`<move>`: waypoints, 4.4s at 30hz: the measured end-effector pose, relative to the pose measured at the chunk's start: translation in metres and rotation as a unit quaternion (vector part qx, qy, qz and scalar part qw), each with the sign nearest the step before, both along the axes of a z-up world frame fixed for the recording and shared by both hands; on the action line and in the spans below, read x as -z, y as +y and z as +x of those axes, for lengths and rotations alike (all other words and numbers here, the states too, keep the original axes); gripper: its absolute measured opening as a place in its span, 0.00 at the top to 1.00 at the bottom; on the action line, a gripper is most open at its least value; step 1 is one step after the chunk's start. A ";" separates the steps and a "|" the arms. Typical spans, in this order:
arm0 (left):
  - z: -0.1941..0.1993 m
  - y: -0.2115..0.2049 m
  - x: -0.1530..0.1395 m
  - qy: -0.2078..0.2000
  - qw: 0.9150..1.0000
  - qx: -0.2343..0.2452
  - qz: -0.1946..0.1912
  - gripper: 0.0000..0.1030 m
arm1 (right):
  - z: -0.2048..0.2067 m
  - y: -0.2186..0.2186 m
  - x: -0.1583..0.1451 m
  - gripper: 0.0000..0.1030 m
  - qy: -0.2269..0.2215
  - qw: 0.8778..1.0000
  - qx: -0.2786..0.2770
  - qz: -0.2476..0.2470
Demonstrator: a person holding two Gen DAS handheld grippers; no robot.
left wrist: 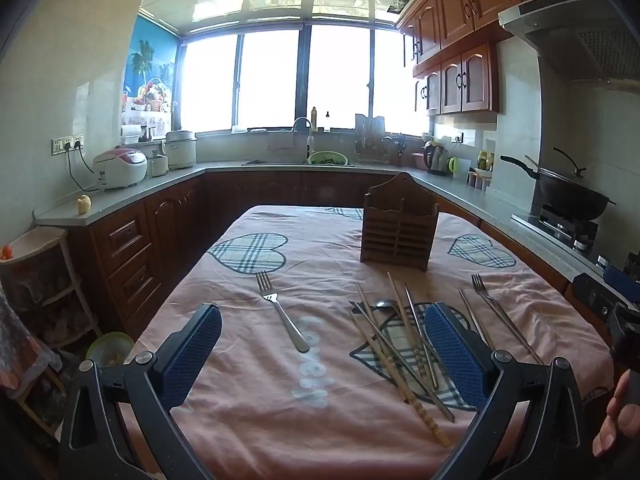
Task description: Organize utensils
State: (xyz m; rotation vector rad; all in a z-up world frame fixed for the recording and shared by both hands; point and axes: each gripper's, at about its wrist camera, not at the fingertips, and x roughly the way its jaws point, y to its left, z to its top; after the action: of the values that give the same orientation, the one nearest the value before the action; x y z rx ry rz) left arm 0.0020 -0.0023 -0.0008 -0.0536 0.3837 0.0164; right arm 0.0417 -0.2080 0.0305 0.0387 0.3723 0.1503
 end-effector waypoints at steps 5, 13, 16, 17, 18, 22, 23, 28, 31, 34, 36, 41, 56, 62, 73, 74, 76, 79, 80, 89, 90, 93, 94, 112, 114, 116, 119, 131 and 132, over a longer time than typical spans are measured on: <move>0.000 -0.001 0.000 0.000 1.000 0.000 0.001 0.01 | 0.002 0.000 0.005 0.00 0.007 1.000 -0.002 0.002; 0.000 -0.002 0.002 0.004 1.000 0.001 0.001 0.01 | 0.002 0.000 0.005 0.00 0.008 1.000 -0.004 0.003; 0.001 -0.002 0.002 0.007 1.000 0.001 0.001 0.01 | 0.002 0.000 0.006 0.00 0.010 1.000 -0.005 0.004; 0.001 -0.002 0.002 0.007 1.000 0.002 0.001 0.01 | 0.002 0.000 0.006 0.00 0.011 1.000 -0.005 0.004; 0.002 -0.002 0.002 0.008 1.000 0.001 0.000 0.01 | 0.002 0.000 0.006 0.00 0.011 1.000 -0.006 0.004; 0.002 -0.002 0.002 0.008 1.000 0.001 0.001 0.01 | 0.001 0.001 0.006 0.00 0.009 1.000 -0.005 0.005; 0.002 -0.001 0.001 0.008 1.000 0.001 0.000 0.01 | 0.001 0.001 0.006 0.00 0.008 1.000 -0.005 0.005; 0.002 -0.001 0.002 0.009 1.000 0.001 0.000 0.01 | 0.001 0.001 0.006 0.00 0.007 1.000 -0.006 0.006; 0.002 -0.001 0.002 0.009 1.000 0.001 0.000 0.01 | 0.001 0.001 0.005 0.00 0.008 1.000 -0.006 0.006; 0.002 -0.002 0.002 0.010 1.000 0.001 0.000 0.01 | 0.000 0.001 0.005 0.00 0.008 1.000 -0.005 0.006; 0.002 -0.002 0.002 0.010 1.000 0.000 0.000 0.01 | 0.000 0.001 0.005 0.00 0.008 1.000 -0.005 0.006; 0.003 -0.004 0.003 0.012 1.000 0.000 0.000 0.01 | 0.000 0.001 0.005 0.00 0.007 1.000 -0.007 0.007; 0.025 0.006 0.009 0.044 0.999 -0.001 -0.017 0.01 | 0.005 0.002 0.005 0.00 0.014 1.000 -0.011 0.005; 0.052 0.011 0.010 0.082 0.996 0.002 -0.029 0.01 | 0.021 -0.004 0.007 0.00 0.030 0.999 -0.018 0.012; 0.116 0.009 0.020 0.168 0.985 0.034 -0.027 0.16 | 0.065 -0.020 0.031 0.13 0.103 0.994 -0.027 0.039; 0.121 0.009 0.021 0.176 0.983 0.036 -0.027 0.19 | 0.070 -0.021 0.034 0.16 0.112 0.992 -0.028 0.043; 0.132 0.008 0.024 0.190 0.980 0.040 -0.029 0.22 | 0.080 -0.023 0.041 0.27 0.131 0.989 -0.034 0.053; 0.147 0.008 0.026 0.211 0.976 0.044 -0.031 0.24 | 0.095 -0.020 0.051 0.36 0.156 0.985 -0.045 0.061; 0.151 0.008 0.027 0.218 0.974 0.046 -0.031 0.25 | 0.100 -0.018 0.054 0.39 0.163 0.983 -0.049 0.063; 0.202 0.000 0.044 0.268 0.961 0.055 -0.043 0.38 | 0.148 -0.004 0.078 0.54 0.216 0.970 -0.082 0.070; 0.206 0.000 0.045 0.273 0.959 0.055 -0.044 0.39 | 0.154 -0.004 0.080 0.54 0.222 0.969 -0.083 0.070; 0.225 -0.003 0.052 0.288 0.955 0.057 -0.042 0.43 | 0.170 -0.002 0.089 0.55 0.237 0.966 -0.083 0.069; 0.229 -0.004 0.054 0.295 0.953 0.059 -0.041 0.44 | 0.175 -0.001 0.092 0.56 0.243 0.964 -0.084 0.069; 0.285 -0.023 0.078 0.351 0.931 0.103 -0.003 0.88 | 0.241 0.022 0.140 0.74 0.323 0.942 -0.086 0.043; 0.286 -0.027 0.079 0.349 0.931 0.112 0.001 0.90 | 0.244 0.027 0.139 0.74 0.321 0.943 -0.086 0.029; 0.286 -0.030 0.080 0.346 0.931 0.119 0.006 0.91 | 0.248 0.032 0.139 0.76 0.323 0.942 -0.088 0.012; 0.286 -0.031 0.082 0.343 0.931 0.127 0.002 0.96 | 0.252 0.041 0.140 0.88 0.320 0.943 -0.086 -0.023; 0.273 0.005 0.055 0.327 0.933 0.138 -0.067 0.97 | 0.243 0.029 0.114 0.95 0.307 0.945 -0.109 0.042; 0.270 0.008 0.050 0.321 0.934 0.138 -0.069 0.97 | 0.241 0.029 0.109 0.95 0.302 0.946 -0.110 0.044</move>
State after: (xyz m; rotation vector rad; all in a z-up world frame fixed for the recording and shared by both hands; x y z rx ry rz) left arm 0.2724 0.0059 -0.0504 -0.1341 1.0459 -0.2790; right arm 0.2828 -0.1790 -0.0781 0.1343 0.9858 0.3783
